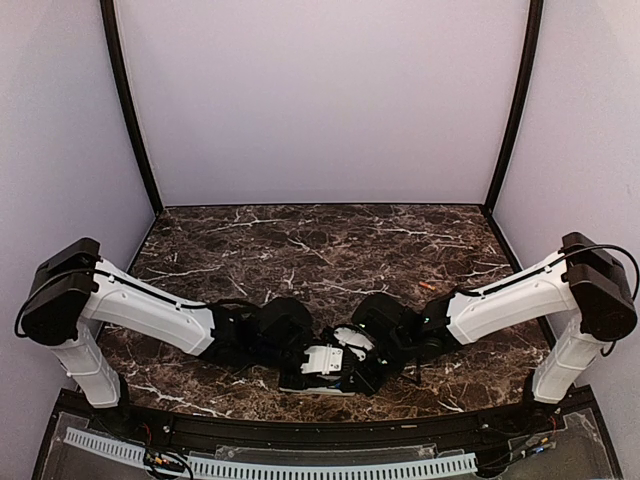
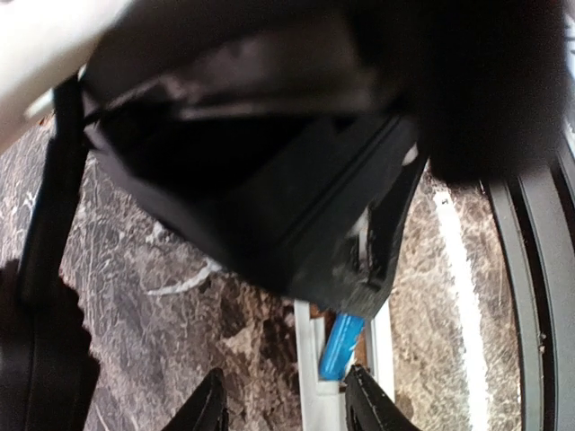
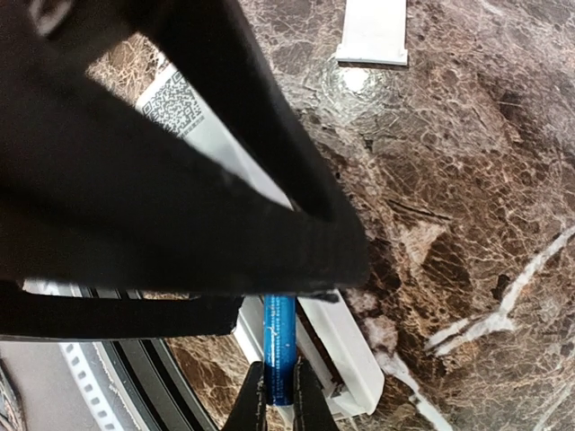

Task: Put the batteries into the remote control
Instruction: Place the battery in the battery compartment.

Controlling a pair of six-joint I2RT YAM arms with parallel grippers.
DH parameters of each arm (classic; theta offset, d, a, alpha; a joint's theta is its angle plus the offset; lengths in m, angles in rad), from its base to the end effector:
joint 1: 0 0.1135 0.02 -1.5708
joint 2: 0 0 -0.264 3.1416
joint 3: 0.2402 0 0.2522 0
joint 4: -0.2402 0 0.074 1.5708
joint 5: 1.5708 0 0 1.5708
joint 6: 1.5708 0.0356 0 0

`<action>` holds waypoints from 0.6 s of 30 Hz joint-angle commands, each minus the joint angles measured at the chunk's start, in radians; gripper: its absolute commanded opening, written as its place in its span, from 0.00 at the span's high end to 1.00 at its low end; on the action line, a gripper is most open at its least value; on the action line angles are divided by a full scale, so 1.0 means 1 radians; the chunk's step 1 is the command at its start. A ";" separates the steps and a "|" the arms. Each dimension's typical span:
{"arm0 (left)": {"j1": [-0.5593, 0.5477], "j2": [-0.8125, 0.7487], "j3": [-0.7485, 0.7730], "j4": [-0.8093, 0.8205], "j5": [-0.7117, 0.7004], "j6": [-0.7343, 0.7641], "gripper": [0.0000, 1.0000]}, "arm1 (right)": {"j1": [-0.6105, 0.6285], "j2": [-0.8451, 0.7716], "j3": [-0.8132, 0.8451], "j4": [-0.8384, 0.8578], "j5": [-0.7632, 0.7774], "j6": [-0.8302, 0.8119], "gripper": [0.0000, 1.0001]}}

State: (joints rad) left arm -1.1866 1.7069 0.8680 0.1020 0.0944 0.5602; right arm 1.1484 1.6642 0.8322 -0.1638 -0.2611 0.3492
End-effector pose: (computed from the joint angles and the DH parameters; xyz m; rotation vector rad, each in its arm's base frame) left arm 0.1263 -0.3213 0.1594 1.8263 1.4662 -0.4248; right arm 0.1199 0.2891 0.1447 -1.1796 2.5161 0.8260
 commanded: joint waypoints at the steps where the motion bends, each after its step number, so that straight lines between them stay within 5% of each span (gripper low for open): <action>1: -0.003 0.033 0.037 -0.078 0.044 -0.012 0.57 | -0.022 0.079 -0.007 0.189 0.204 -0.016 1.00; 18: -0.015 0.103 0.050 -0.201 -0.038 0.072 0.67 | -0.022 0.057 0.008 0.174 0.223 -0.028 1.00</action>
State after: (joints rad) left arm -1.2011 1.7638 0.9363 0.0734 0.1505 0.5892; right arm 1.1481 1.6623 0.8318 -0.1616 -0.2581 0.3359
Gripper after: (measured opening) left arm 0.333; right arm 0.062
